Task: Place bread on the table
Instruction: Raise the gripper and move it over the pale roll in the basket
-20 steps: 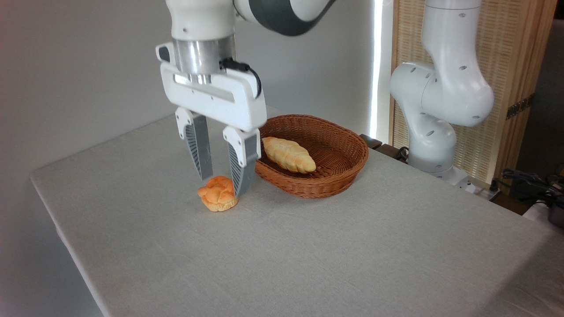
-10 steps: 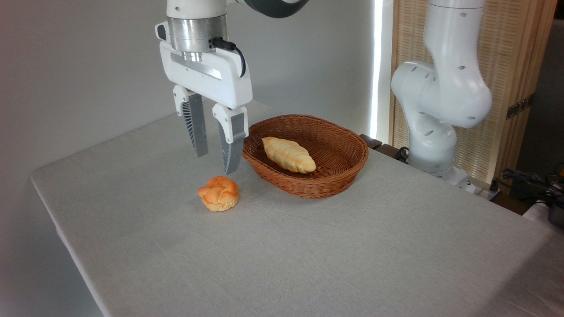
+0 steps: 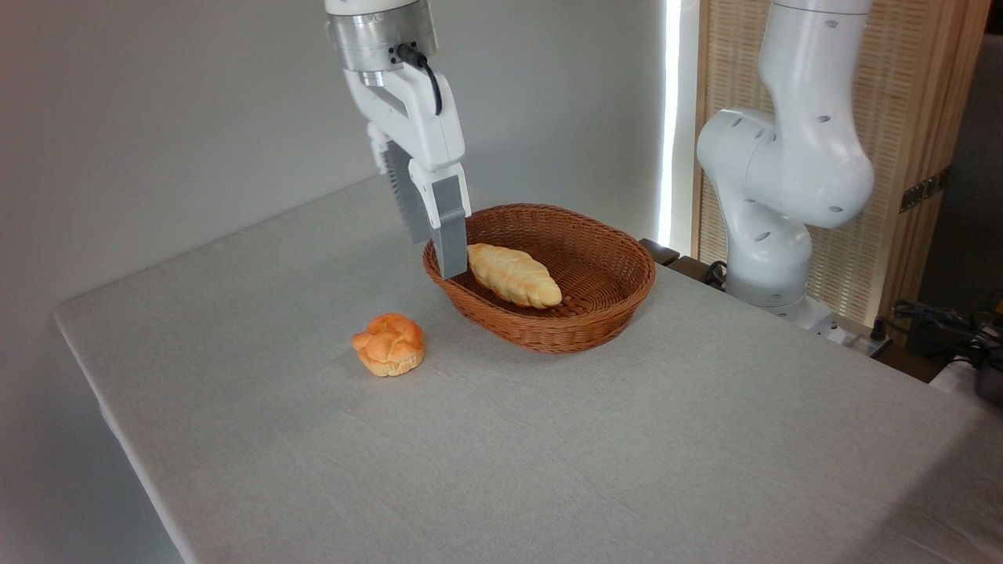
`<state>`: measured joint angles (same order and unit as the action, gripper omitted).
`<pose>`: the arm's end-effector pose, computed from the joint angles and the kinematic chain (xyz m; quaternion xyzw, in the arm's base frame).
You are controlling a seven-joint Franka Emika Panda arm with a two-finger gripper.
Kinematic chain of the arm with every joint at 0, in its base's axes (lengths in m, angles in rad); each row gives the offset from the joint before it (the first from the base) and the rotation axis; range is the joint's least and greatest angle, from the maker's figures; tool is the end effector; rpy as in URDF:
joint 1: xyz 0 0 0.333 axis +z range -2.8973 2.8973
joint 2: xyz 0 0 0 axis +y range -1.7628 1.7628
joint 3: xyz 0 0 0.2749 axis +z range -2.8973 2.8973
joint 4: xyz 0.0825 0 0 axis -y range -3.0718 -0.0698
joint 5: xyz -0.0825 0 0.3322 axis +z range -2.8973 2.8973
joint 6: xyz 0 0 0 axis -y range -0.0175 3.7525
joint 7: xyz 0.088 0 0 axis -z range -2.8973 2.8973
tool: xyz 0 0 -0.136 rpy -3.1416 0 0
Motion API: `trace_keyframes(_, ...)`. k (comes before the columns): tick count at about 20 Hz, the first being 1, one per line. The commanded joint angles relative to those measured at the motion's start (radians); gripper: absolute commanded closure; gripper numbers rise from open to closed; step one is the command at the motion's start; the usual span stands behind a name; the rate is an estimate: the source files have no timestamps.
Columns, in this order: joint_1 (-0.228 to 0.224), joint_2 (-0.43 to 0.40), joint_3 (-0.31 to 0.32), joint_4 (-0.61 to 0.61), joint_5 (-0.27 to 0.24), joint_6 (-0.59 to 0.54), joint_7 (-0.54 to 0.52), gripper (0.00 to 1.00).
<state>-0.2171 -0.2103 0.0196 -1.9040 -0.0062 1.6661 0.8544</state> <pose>0.4386 -0.0880 0.5218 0.8648 -0.5019 -0.0114 0.0093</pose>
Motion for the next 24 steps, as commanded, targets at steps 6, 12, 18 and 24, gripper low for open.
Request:
trace_keyframes(6,-0.117,-0.084,0.017,-0.108,-0.011,-0.012,0.238,0.00)
trace_keyframes(12,-0.261,-0.144,0.019,-0.202,-0.011,-0.008,0.338,0.00)
trace_keyframes(18,-0.332,-0.152,0.019,-0.247,-0.008,-0.003,0.411,0.00)
trace_keyframes(24,-0.380,-0.165,0.019,-0.309,0.011,0.014,0.546,0.00)
